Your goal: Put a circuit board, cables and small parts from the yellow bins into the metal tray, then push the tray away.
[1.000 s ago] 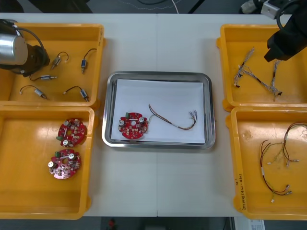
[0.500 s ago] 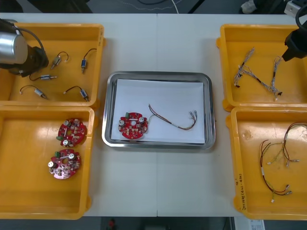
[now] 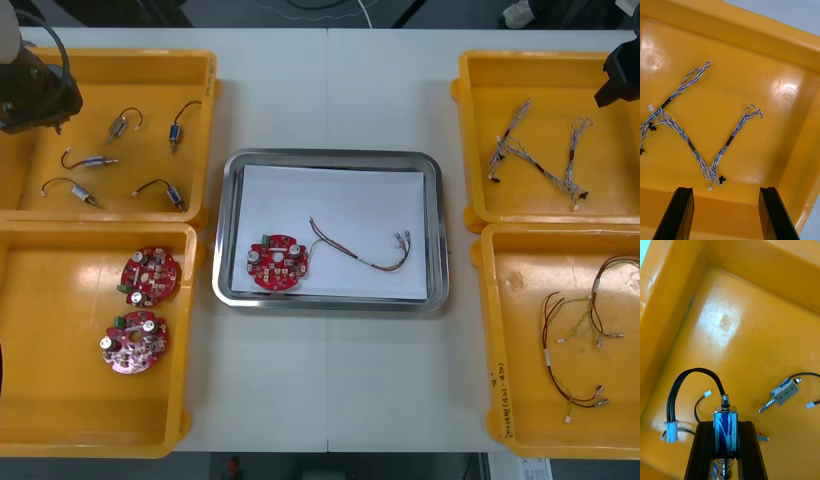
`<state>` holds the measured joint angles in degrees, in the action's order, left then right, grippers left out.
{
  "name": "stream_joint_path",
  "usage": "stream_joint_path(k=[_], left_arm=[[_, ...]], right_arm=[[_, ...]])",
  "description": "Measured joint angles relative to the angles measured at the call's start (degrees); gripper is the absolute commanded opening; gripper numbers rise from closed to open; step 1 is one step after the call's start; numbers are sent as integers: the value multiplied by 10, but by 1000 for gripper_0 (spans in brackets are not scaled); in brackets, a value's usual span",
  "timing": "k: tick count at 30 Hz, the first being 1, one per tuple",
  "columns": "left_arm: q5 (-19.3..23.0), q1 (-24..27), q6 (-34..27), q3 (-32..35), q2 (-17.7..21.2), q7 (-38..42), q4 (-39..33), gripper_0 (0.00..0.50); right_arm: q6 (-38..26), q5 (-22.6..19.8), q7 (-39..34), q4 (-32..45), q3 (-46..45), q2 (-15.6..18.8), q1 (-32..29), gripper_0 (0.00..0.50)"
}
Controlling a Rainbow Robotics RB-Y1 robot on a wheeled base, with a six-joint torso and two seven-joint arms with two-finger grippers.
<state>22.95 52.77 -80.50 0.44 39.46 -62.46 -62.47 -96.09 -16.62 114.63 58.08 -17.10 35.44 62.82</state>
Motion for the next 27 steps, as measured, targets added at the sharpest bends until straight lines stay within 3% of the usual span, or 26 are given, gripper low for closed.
stream_joint_path(k=[6,11,15,20,27], left_arm=[[-1,-1,-111,13,0,0,-77,0],[2,-1,-193,13,-3,0,-151,0],[11,-2,-233,13,-15,0,-197,0],[30,-2,-259,3,-39,0,-242,0],[73,-2,-261,-67,-63,0,-279,0]], right_arm=[[42,11,-12,-61,-9,0,12,500],[82,16,-92,-141,-9,0,36,500],[109,18,-112,-186,-9,0,47,500],[135,20,-160,-231,-9,0,54,500],[181,22,-208,-303,-9,0,62,500]])
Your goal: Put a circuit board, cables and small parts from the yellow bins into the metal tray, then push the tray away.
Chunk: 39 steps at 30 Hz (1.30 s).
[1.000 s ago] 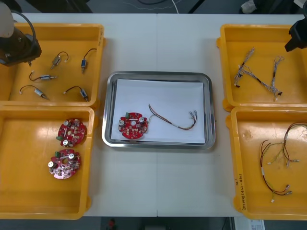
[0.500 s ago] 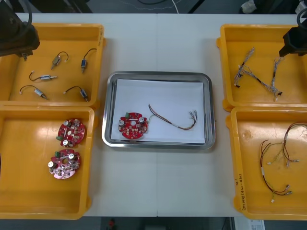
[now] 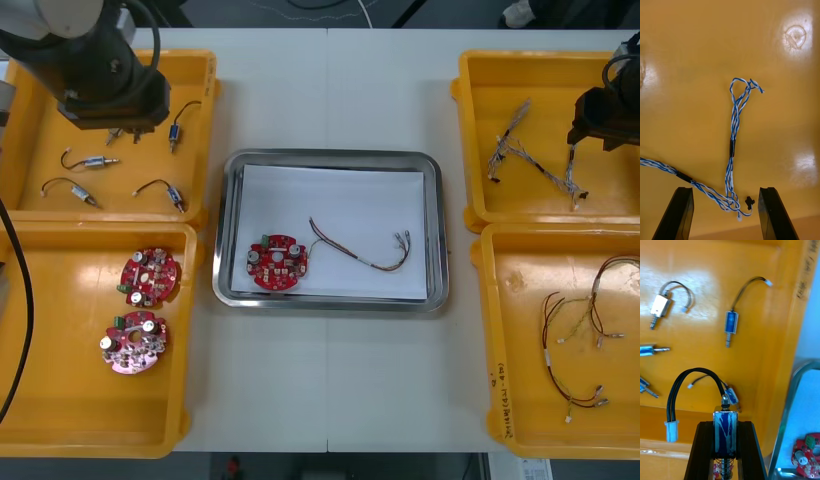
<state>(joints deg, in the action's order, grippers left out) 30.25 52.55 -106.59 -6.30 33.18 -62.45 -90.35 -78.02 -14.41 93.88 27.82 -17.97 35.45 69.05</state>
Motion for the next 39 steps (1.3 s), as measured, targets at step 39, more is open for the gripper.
stream_joint_path(k=[39], left_arm=[[5,-31,209,-225,-60,3,62,0]], right_arm=[[147,-8,-65,-119,0,-2,6,500]])
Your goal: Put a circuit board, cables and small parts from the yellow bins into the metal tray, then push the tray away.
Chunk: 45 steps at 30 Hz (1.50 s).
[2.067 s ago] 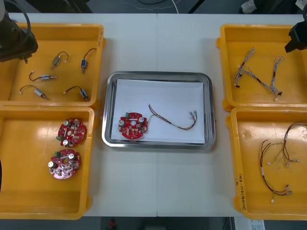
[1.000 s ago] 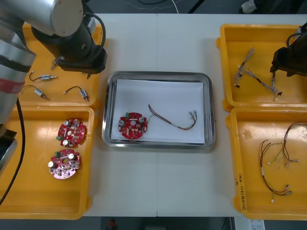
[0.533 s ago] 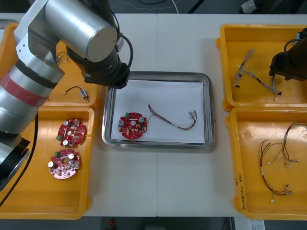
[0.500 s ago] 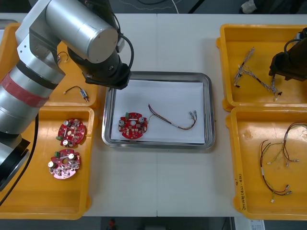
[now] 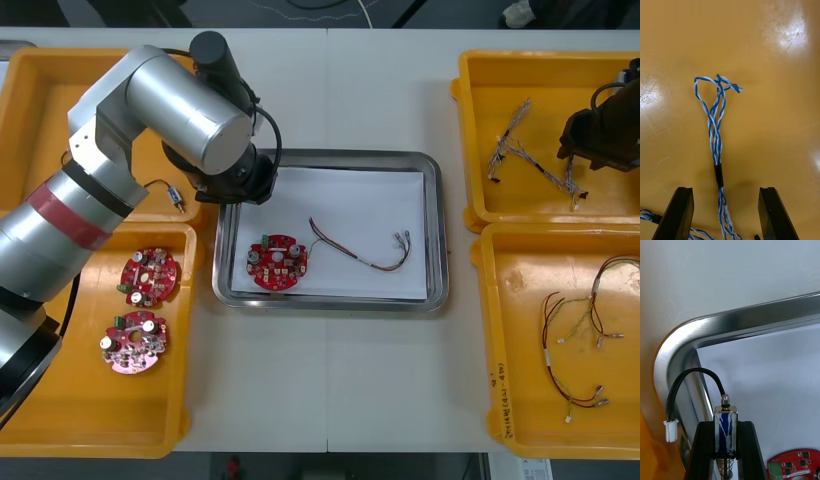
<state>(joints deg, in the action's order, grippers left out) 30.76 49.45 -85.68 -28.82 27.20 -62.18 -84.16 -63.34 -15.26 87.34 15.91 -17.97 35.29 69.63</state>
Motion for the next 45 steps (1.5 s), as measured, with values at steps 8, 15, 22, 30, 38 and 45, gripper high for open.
stream_joint_path(k=[8,15,22,30,38,45], left_arm=[[0,-3,21,-7,0,24,5,1],[0,-3,25,-14,0,52,5,2],[0,-4,36,-21,0,56,5,126],[2,-8,52,-22,0,68,5,500],[3,-9,55,-22,0,91,5,500],[3,-10,55,-22,0,96,5,500]], right_arm=[[5,-11,-6,0,0,-4,-8,500],[19,-31,-6,0,2,-6,-19,500],[19,-32,-6,1,2,-6,-19,38],[17,-33,-6,3,2,-6,-20,0],[-94,-23,-5,87,2,-6,-29,0],[-215,-3,-5,208,2,-5,-33,0]])
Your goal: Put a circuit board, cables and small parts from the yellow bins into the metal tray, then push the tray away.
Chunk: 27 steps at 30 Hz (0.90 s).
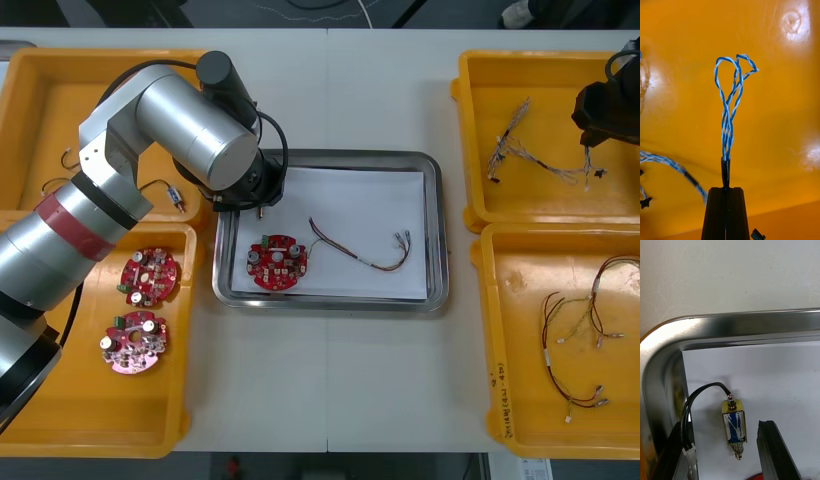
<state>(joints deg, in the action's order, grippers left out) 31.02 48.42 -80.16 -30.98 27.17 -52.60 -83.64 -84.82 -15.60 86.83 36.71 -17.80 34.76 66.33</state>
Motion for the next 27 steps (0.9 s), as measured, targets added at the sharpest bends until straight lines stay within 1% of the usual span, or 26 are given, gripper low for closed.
stream_joint_path(k=[4,7,10,16,19,23,27], left_arm=[[0,0,-5,1,0,0,-6,500],[0,0,-43,16,0,0,-27,500],[2,-1,-89,51,0,1,-58,500],[5,-2,-158,129,0,3,-111,500],[5,-2,-188,158,2,3,-130,500],[9,-3,-223,192,11,3,-147,500],[15,-3,-250,217,33,3,-155,500]], right_arm=[[-65,9,0,59,0,0,-1,0],[-107,14,1,104,0,0,-1,0],[-157,15,4,146,0,0,-1,0],[-245,11,10,216,0,0,-2,0],[-249,7,15,248,0,0,-2,0],[-249,-3,48,290,2,-7,-3,0],[-250,-38,55,362,23,-17,-22,0]])
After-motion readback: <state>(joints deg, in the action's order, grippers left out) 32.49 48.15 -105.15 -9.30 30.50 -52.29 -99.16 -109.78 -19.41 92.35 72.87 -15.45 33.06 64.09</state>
